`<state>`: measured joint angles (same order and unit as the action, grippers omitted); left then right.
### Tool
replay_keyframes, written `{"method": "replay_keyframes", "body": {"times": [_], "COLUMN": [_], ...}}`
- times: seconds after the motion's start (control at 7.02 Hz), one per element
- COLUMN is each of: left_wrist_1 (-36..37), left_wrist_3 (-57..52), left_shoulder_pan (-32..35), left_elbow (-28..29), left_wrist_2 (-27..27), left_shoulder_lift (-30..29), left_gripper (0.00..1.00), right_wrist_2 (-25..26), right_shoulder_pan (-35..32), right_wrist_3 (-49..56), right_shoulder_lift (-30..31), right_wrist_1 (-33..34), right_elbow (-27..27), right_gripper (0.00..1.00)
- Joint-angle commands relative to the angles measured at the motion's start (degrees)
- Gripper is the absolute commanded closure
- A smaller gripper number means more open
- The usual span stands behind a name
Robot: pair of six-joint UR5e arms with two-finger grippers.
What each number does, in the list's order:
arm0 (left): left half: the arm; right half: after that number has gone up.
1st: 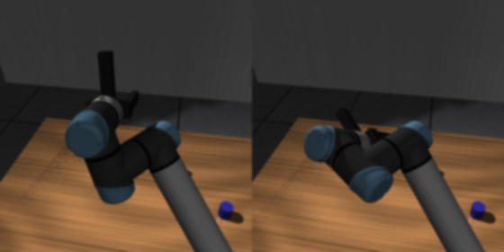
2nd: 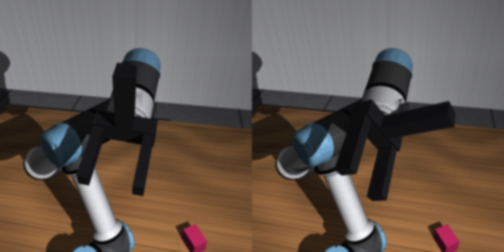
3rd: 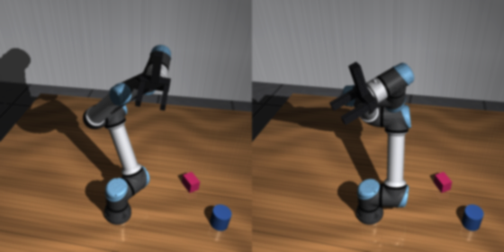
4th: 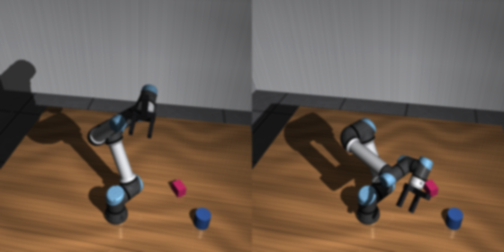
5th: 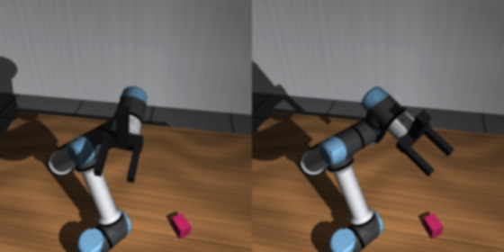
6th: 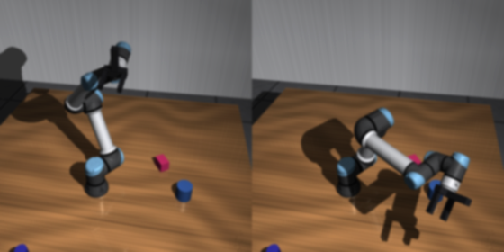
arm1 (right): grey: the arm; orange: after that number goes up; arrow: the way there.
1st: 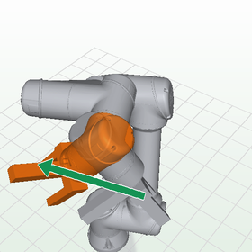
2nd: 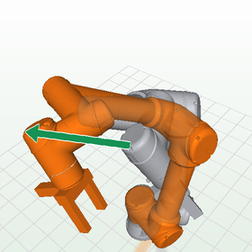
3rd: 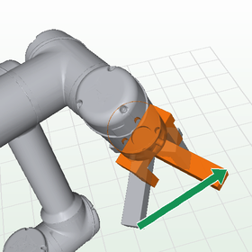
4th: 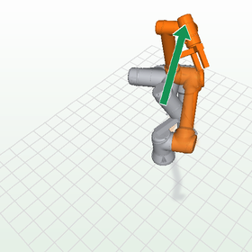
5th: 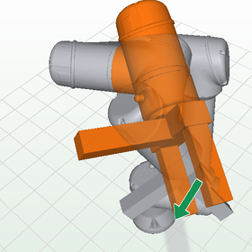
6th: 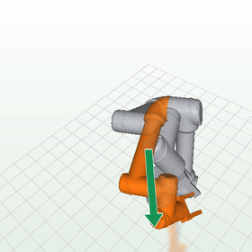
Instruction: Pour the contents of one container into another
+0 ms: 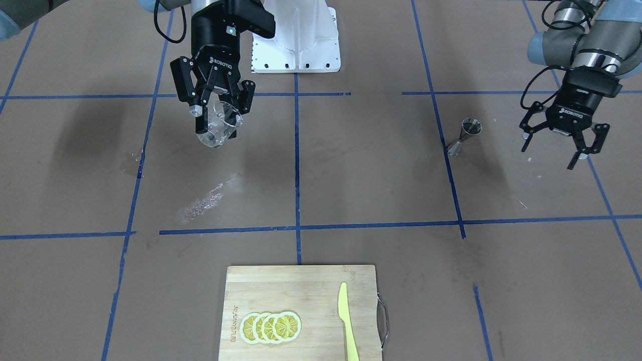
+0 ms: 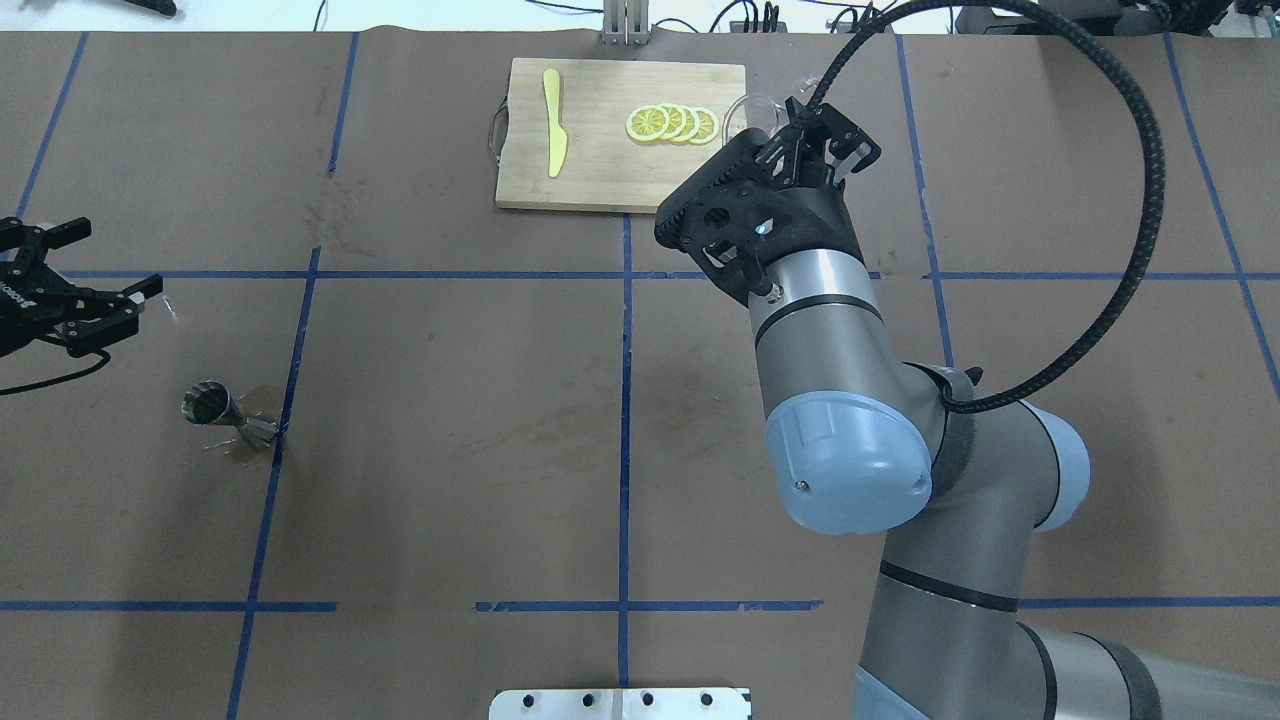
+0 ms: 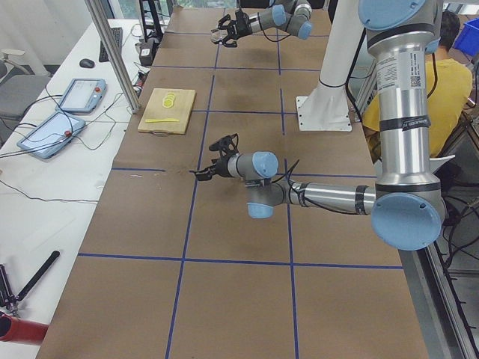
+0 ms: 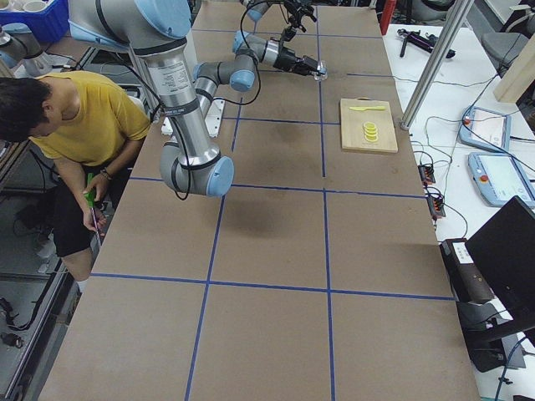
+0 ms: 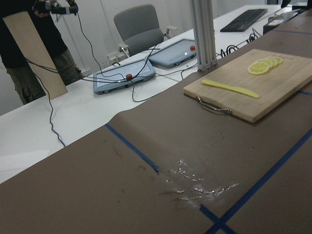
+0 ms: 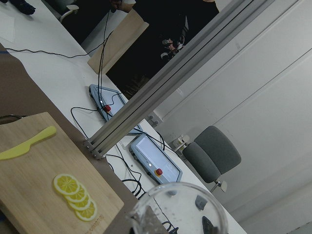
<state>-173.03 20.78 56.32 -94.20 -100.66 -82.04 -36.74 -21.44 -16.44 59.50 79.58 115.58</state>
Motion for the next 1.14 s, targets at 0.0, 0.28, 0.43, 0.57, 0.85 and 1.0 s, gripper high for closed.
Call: {"method": "replay_keyframes", "body": {"times": [0.0,0.28,0.43,0.57,0.85,1.0], "left_wrist_1": [16.40,18.87,19.39,19.48,29.68,41.16], "left_wrist_3": [-14.63,-18.76,-18.24,-18.41,-19.02,-24.07], "left_shoulder_pan": [18.21,25.04,26.80,27.86,27.70,28.22], "left_elbow": [-0.10,0.60,0.77,3.47,6.74,6.49], "left_wrist_2": [-19.94,-21.25,-20.81,-18.11,-15.88,-16.76], "left_shoulder_lift": [-1.01,-0.85,-0.93,-1.54,-2.59,-4.51], "left_gripper": [0.01,0.00,0.00,0.00,0.00,0.00], "right_wrist_2": [0.00,0.00,-0.09,-0.09,-0.18,-0.18], "right_shoulder_pan": [0.00,0.00,0.00,0.00,0.00,0.00], "right_wrist_3": [-0.17,-0.17,-0.17,-0.17,-0.17,-0.17], "right_shoulder_lift": [0.00,0.00,0.00,0.09,0.09,0.00], "right_wrist_1": [-0.12,-0.12,-0.12,-0.12,-0.12,-0.12], "right_elbow": [0.09,0.17,0.35,0.44,0.53,0.53], "right_gripper": [1.00,1.00,1.00,1.00,1.00,1.00]}}
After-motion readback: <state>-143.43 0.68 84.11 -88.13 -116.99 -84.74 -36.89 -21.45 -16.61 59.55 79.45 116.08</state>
